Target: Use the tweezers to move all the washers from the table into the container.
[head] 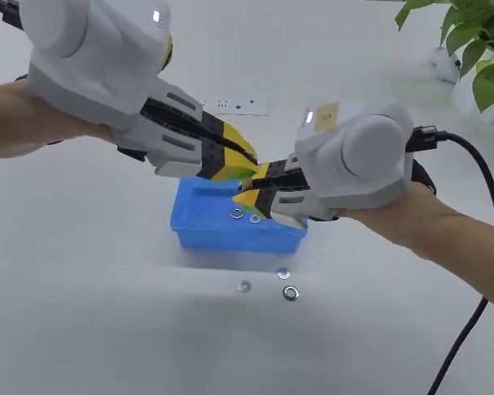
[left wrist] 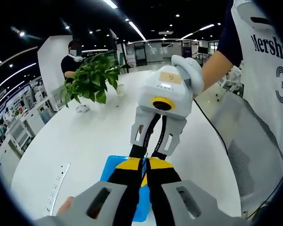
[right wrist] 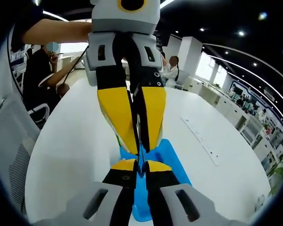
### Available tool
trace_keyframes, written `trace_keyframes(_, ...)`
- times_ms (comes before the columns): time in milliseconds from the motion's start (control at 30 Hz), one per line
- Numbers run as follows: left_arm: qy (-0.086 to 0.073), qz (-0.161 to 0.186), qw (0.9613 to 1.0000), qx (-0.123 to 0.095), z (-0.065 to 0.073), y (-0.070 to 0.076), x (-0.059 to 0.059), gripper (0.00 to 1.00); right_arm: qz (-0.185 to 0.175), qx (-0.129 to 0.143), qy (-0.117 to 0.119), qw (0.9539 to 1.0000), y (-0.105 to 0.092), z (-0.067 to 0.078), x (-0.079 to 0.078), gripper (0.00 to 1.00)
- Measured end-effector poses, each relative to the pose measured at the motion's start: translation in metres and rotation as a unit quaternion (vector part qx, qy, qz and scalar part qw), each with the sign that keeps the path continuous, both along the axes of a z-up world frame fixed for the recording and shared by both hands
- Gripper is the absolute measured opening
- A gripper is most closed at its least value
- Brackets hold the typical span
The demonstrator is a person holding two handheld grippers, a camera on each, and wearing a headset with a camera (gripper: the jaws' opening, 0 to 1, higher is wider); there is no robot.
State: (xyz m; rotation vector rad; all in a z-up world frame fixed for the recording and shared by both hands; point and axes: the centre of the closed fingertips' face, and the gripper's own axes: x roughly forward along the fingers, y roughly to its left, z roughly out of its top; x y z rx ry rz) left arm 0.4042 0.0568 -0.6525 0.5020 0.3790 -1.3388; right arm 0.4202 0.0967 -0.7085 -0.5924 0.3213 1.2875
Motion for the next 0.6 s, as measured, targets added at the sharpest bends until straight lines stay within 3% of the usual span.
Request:
trace_keyframes(300, -0.016, 0.007, 0.9998, -0.012, 0.01, 0.003, -0.023, 0.07, 0.014, -0.01, -0.014, 0.9998, 0.0, 0.007, -0.021, 0.08)
trace_keyframes(600, -0.008, 0.007, 0.9999, -0.013, 0.01, 0.002, -0.049, 0.06, 0.024, 0.0, -0.025, 0.9994, -0.002, 0.005, -0.046, 0.1)
